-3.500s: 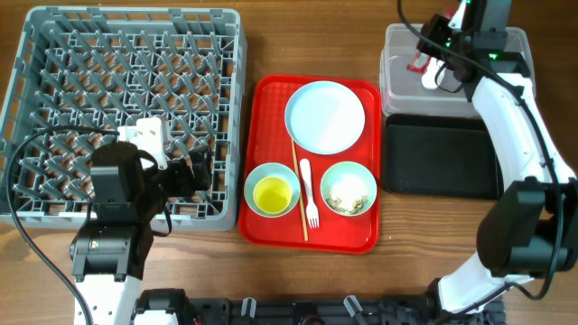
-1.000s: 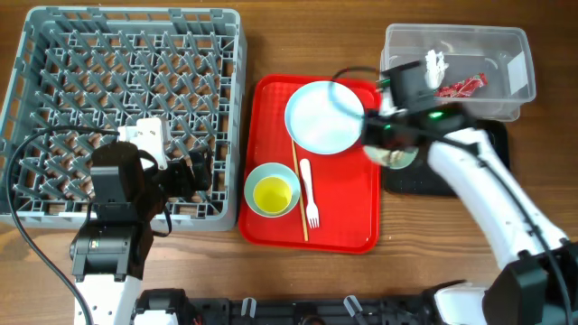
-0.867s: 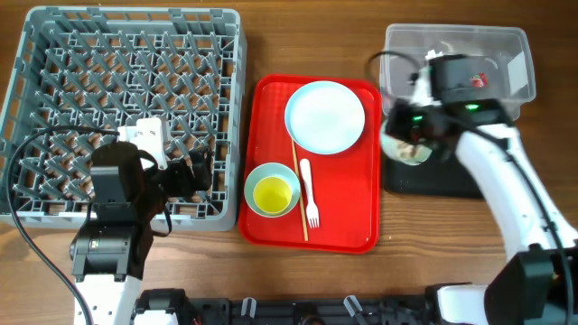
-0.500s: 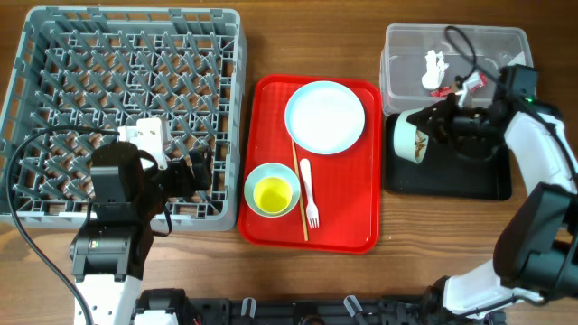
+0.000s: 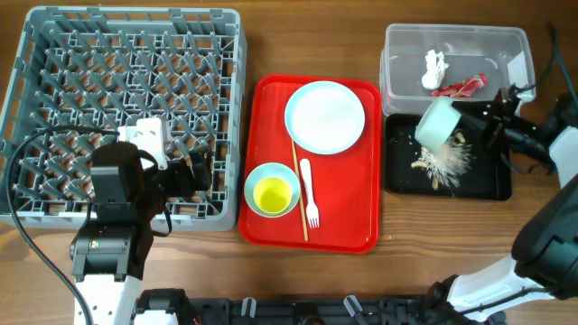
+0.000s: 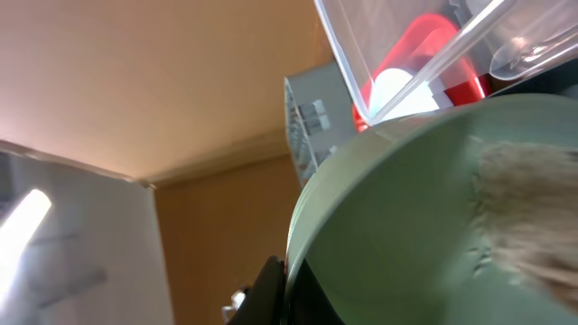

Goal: Sort waste into correct bins and load items into the dishwasher rack
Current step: 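Tip the green bowl over the black tray to dump the rice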

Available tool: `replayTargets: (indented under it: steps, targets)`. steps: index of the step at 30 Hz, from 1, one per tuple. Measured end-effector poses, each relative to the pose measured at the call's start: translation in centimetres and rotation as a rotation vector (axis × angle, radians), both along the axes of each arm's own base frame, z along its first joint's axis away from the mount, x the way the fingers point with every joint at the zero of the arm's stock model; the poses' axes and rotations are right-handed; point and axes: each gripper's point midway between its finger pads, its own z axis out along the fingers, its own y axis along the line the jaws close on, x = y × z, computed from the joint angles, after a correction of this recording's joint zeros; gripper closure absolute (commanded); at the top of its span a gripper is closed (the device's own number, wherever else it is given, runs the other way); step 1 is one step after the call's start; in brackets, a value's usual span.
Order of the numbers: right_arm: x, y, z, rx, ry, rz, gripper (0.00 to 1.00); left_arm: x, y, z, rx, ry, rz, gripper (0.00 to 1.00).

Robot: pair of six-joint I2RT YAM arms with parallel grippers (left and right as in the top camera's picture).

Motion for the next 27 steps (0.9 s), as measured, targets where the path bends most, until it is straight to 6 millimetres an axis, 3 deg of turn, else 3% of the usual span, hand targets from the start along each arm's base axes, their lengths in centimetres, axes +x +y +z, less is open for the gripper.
replayTargets:
  steps: [4, 9, 21, 24, 26, 27]
  targets:
    - [-0.1, -1.0, 0.7, 0.074, 0.024, -0.034, 0.96, 0.0, 0.0, 0.0, 0.000, 0.000, 0.000, 0.00]
    - [-0.3, -0.8, 2.5, 0.193, 0.018, -0.018, 0.96, 0.0, 0.0, 0.0, 0.000, 0.000, 0.000, 0.00]
    - [-0.1, -0.9, 2.7, 0.200, 0.008, -0.016, 0.96, 0.0, 0.0, 0.0, 0.000, 0.000, 0.000, 0.00]
    - [0.1, -1.1, 1.5, 0.141, 0.040, -0.034, 0.96, 0.0, 0.0, 0.0, 0.000, 0.000, 0.000, 0.00]
    - [-0.1, -1.1, -0.8, 0.054, 0.139, -0.060, 0.96, 0.0, 0.0, 0.0, 0.000, 0.000, 0.000, 0.00]
    - [-0.1, -0.9, -1.0, 0.012, 0.101, -0.043, 0.96, 0.0, 0.0, 0.0, 0.000, 0.000, 0.000, 0.00]
